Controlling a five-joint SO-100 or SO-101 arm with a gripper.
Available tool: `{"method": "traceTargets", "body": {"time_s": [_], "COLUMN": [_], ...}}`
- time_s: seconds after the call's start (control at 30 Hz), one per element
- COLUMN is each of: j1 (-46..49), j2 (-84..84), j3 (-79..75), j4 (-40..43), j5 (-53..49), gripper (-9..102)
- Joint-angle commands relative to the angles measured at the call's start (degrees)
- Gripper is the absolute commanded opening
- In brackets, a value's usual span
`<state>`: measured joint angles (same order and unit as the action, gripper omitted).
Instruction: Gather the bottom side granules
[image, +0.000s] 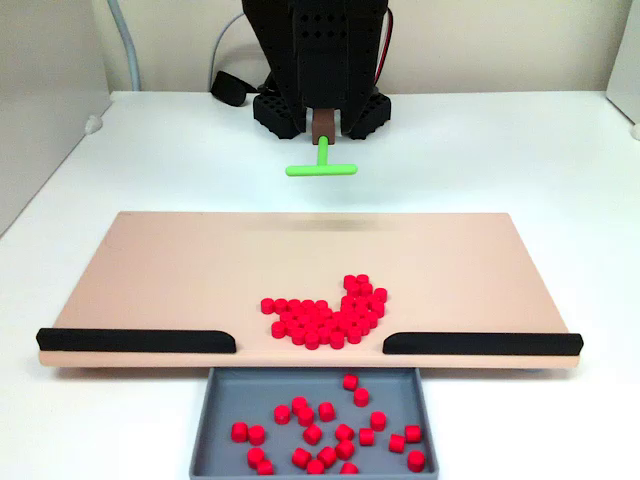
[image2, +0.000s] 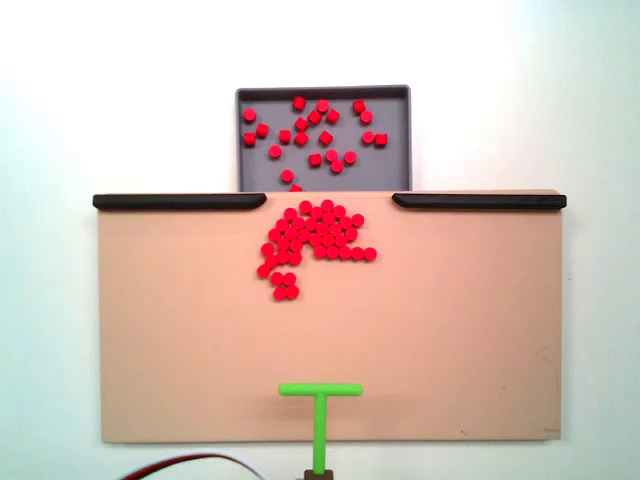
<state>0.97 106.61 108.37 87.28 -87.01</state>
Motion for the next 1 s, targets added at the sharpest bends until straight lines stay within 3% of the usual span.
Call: {"method": "traceTargets", "body": {"time_s": [0.0, 0.97], "j1": [0.62, 0.44], "j2": [0.09, -1.58], "j3": [-1.93, -1.93], "j4": [0.18, 0.18], "j5": [-0.26, -1.32], "gripper": [0, 0]}}
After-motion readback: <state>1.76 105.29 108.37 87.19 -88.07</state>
